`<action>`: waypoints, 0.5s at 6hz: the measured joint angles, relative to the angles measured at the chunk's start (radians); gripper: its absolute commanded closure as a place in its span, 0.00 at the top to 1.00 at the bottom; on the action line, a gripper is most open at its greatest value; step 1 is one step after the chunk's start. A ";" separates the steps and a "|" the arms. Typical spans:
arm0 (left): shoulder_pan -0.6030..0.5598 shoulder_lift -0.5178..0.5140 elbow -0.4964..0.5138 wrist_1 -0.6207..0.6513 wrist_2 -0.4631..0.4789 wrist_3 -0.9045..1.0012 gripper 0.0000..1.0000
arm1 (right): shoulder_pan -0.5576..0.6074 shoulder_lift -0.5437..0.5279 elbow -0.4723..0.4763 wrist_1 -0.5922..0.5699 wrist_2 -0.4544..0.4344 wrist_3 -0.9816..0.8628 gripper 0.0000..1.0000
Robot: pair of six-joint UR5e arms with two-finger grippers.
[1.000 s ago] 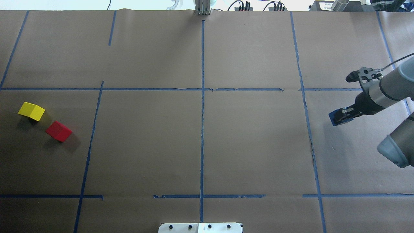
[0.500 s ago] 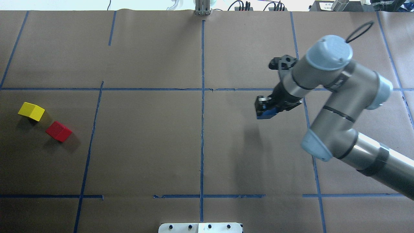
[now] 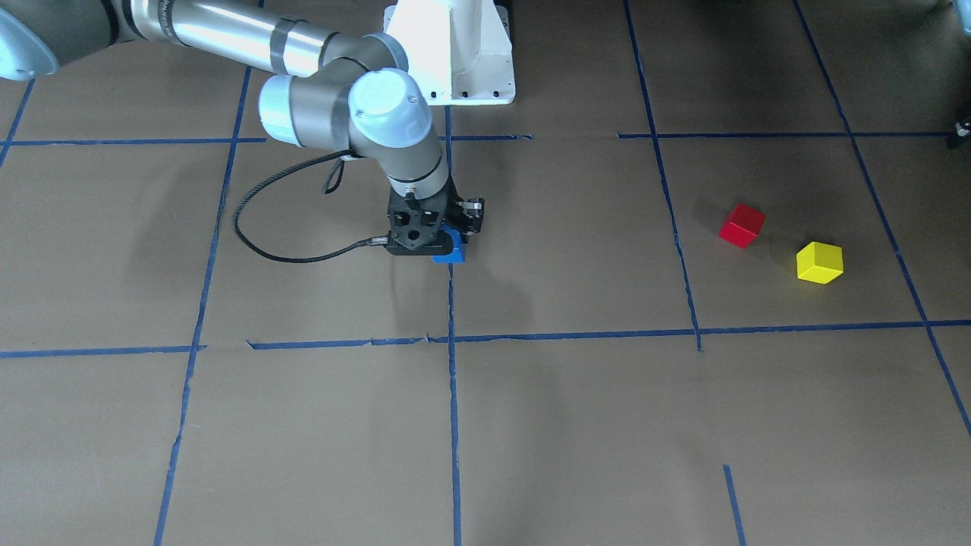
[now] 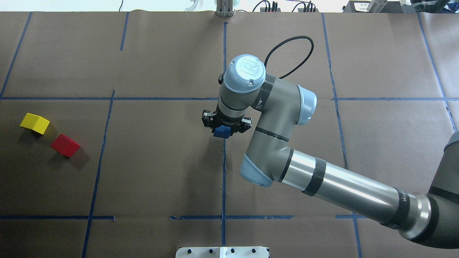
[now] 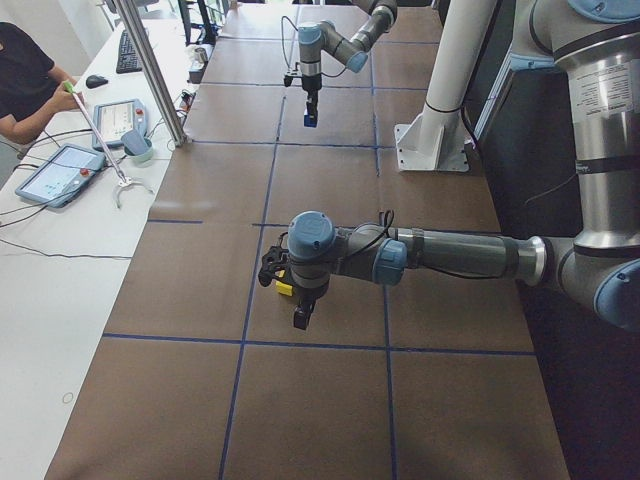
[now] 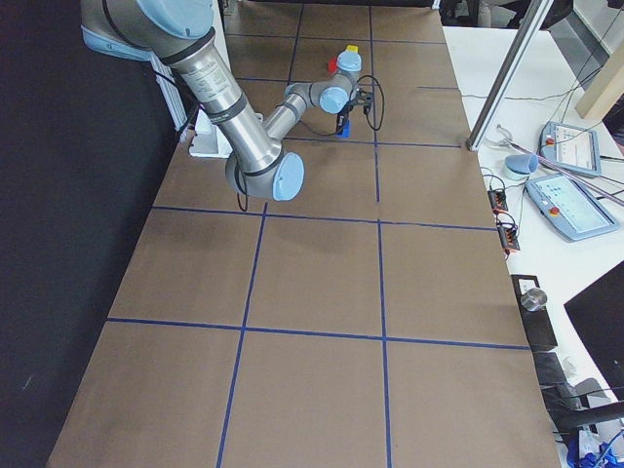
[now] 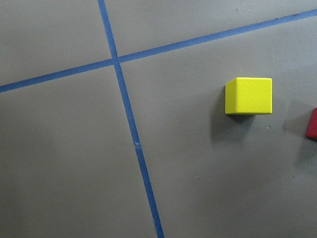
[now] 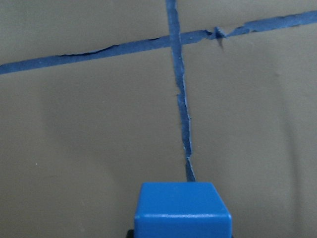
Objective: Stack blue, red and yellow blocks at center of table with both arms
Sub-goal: 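Carry the blue cube with the right gripper to the table center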
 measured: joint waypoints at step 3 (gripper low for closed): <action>0.000 0.001 -0.006 0.000 -0.001 -0.001 1.00 | -0.029 0.037 -0.058 -0.060 -0.031 0.005 0.00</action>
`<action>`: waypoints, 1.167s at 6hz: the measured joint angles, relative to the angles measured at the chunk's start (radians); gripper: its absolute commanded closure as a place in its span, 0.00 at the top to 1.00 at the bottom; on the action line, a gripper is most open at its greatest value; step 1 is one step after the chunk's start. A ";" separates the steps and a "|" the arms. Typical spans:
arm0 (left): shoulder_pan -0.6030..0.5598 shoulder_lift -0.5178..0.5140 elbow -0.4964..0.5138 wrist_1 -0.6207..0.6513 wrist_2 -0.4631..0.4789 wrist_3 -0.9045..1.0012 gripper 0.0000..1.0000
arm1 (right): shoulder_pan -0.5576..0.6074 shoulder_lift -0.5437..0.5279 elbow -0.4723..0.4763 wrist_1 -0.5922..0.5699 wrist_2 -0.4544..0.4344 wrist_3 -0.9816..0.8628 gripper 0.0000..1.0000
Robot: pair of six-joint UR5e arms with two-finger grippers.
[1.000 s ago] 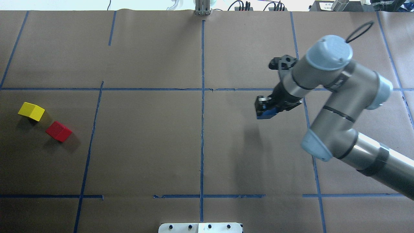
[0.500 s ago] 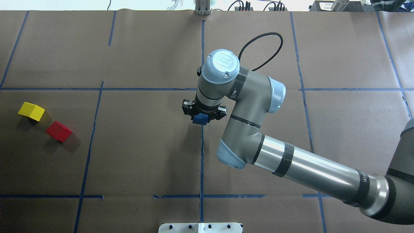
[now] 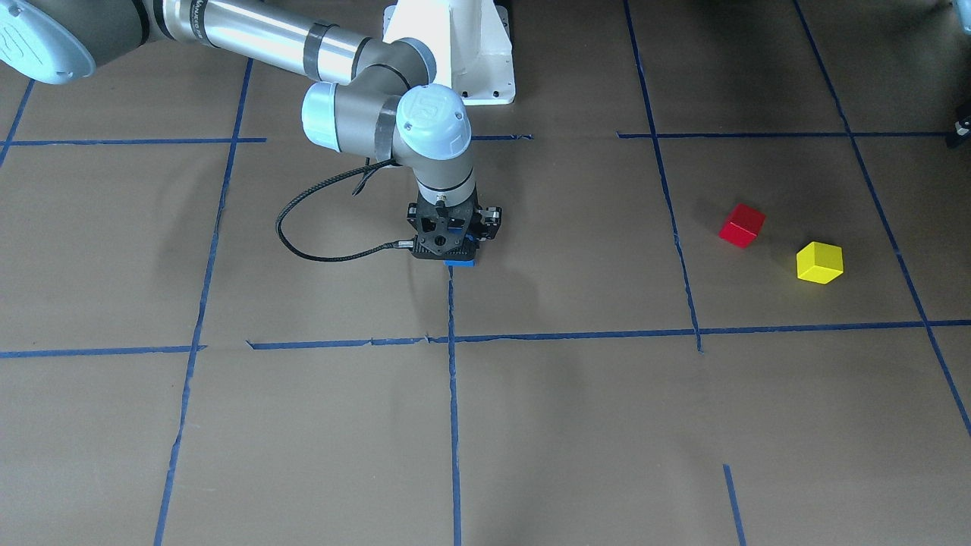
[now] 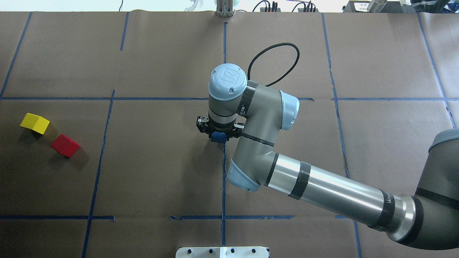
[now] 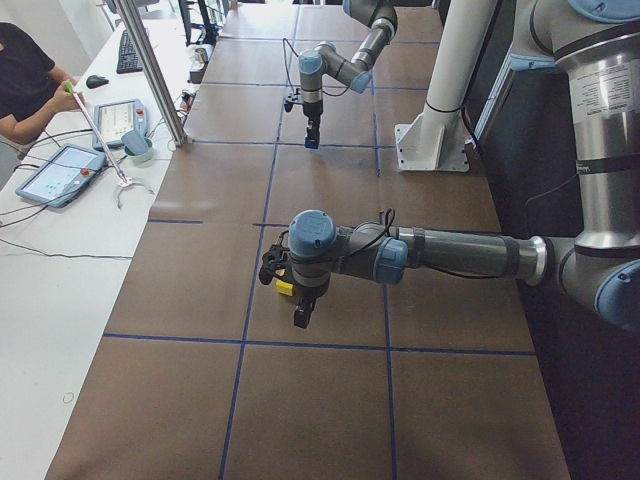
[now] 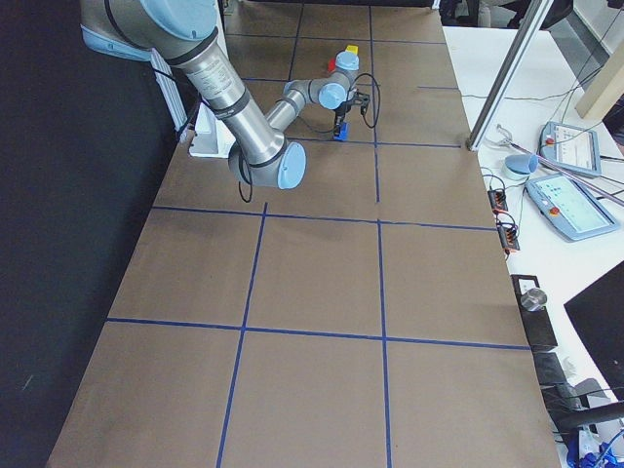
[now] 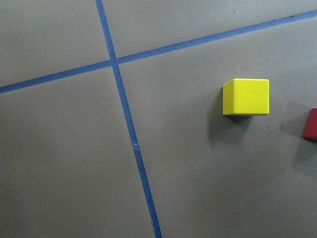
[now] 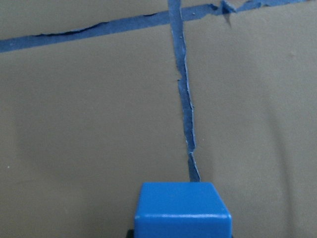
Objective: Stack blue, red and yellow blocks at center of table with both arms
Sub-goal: 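Lower the blue cube onto the center and open the right gripper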
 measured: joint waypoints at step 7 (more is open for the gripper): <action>0.155 -0.048 -0.016 -0.090 0.006 -0.169 1.00 | 0.007 -0.044 0.125 -0.041 -0.037 -0.045 1.00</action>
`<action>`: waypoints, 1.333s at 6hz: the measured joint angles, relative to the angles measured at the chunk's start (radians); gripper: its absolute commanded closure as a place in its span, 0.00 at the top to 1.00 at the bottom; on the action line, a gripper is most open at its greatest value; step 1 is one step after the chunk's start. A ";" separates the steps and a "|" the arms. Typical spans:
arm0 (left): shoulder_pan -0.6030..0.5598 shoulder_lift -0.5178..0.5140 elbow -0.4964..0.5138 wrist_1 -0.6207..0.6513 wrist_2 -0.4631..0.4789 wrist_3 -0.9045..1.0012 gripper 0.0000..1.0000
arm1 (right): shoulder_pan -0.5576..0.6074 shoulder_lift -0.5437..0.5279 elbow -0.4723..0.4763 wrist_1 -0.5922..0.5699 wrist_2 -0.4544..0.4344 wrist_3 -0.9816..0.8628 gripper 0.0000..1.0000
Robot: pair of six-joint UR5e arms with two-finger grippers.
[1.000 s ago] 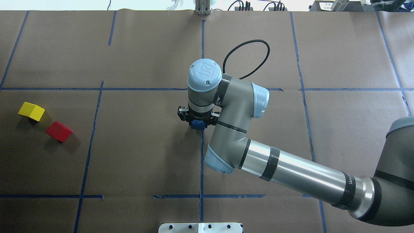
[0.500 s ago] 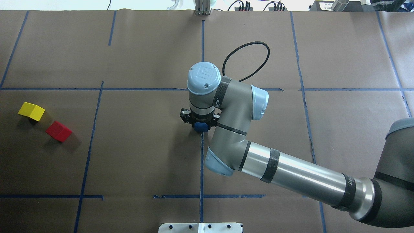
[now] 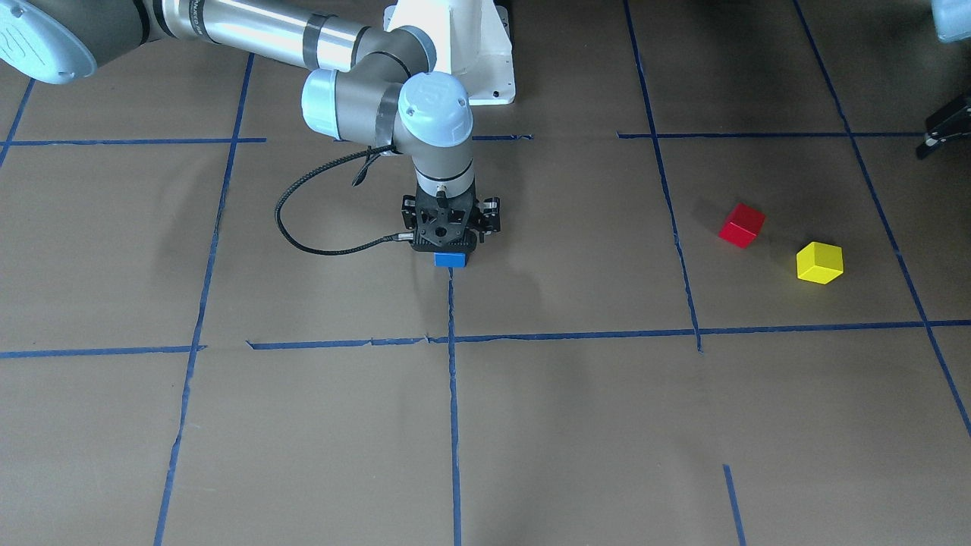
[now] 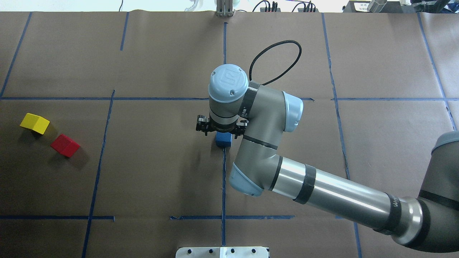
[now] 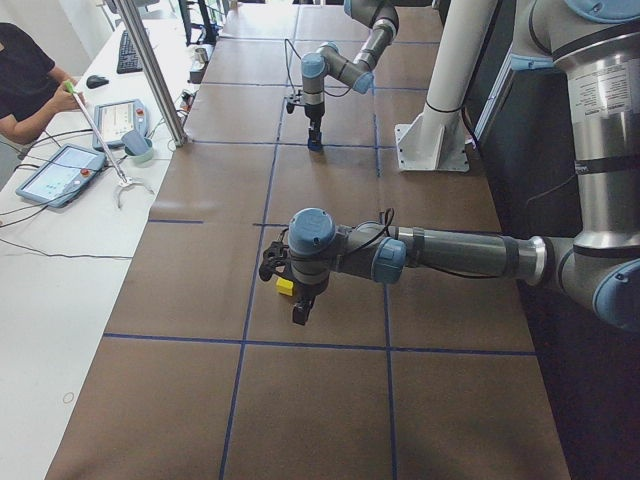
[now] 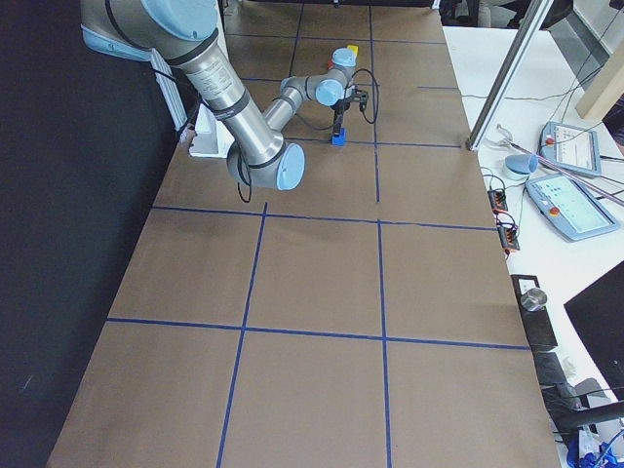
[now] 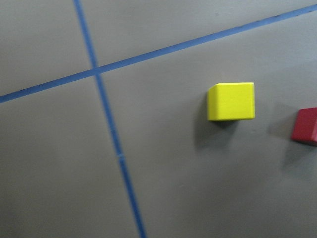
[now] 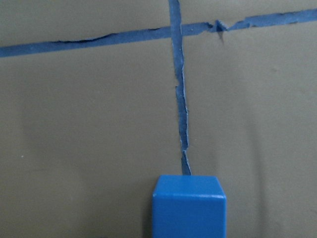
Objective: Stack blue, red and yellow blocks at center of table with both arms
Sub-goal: 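Lower the blue cube onto the center and open the right gripper, then grasp the red cube with the left gripper while the right gripper withdraws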
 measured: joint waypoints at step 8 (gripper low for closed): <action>0.494 -0.121 0.131 -0.365 0.252 -0.348 1.00 | 0.140 -0.350 0.426 0.008 0.101 -0.102 1.00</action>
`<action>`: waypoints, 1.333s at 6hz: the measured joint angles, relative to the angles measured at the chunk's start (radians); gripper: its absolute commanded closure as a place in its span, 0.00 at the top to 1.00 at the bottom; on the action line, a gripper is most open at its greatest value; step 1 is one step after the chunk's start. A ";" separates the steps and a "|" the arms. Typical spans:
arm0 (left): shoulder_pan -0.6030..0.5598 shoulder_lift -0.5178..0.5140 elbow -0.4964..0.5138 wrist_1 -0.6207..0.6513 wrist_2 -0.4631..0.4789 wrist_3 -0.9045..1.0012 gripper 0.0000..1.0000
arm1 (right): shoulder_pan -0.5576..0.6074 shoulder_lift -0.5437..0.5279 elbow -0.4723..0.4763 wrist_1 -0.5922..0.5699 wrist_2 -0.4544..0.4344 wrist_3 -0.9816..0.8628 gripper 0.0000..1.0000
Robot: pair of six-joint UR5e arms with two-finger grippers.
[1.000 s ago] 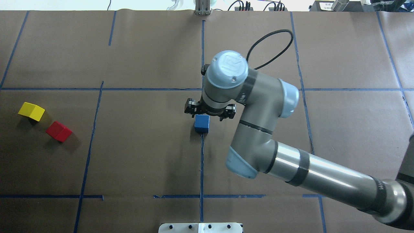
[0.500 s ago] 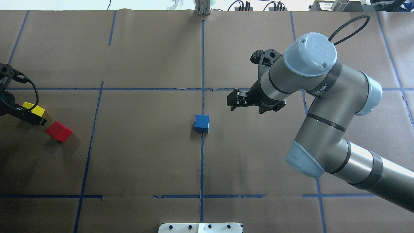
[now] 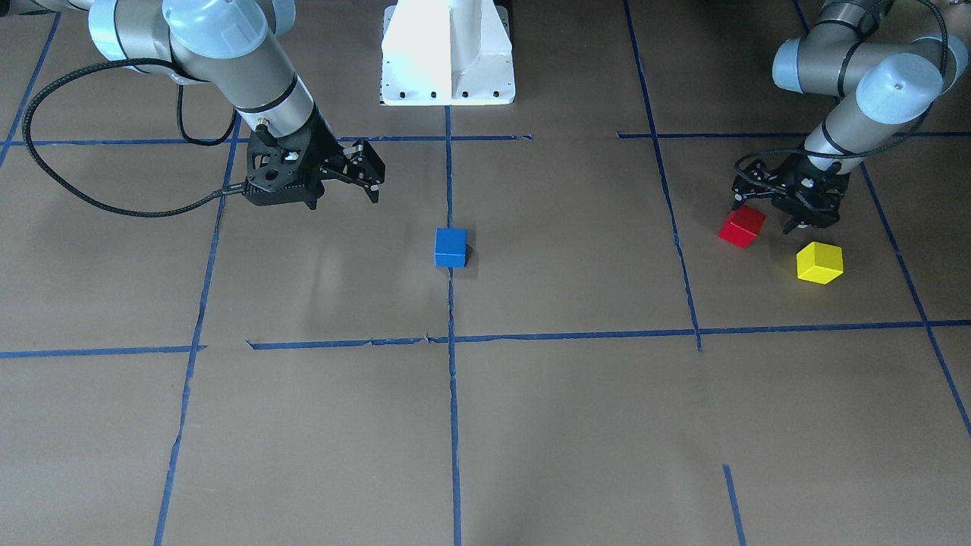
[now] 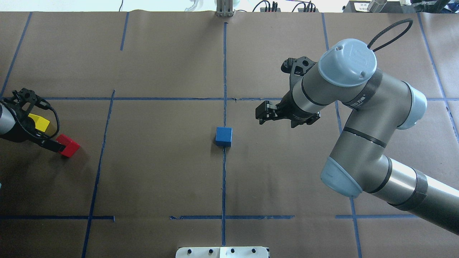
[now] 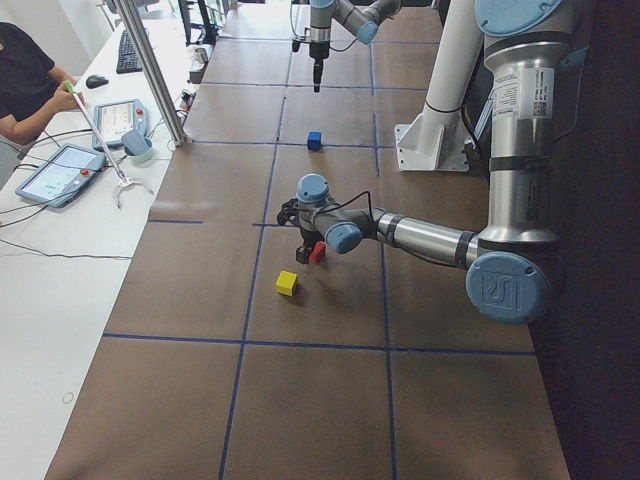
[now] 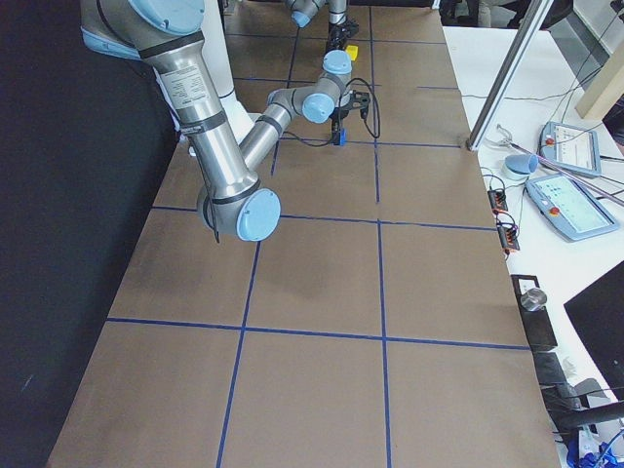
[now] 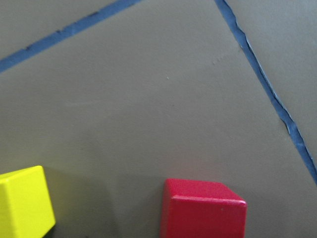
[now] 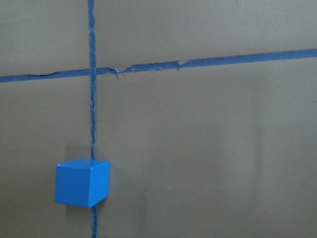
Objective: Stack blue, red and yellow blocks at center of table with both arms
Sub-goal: 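Grasp the red cube with the left gripper while the right gripper withdraws, then carry the red cube with the left gripper above the blue cube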
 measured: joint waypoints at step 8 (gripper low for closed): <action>0.076 -0.258 -0.015 0.036 0.087 -0.236 0.02 | 0.014 -0.032 0.023 0.003 -0.002 0.000 1.00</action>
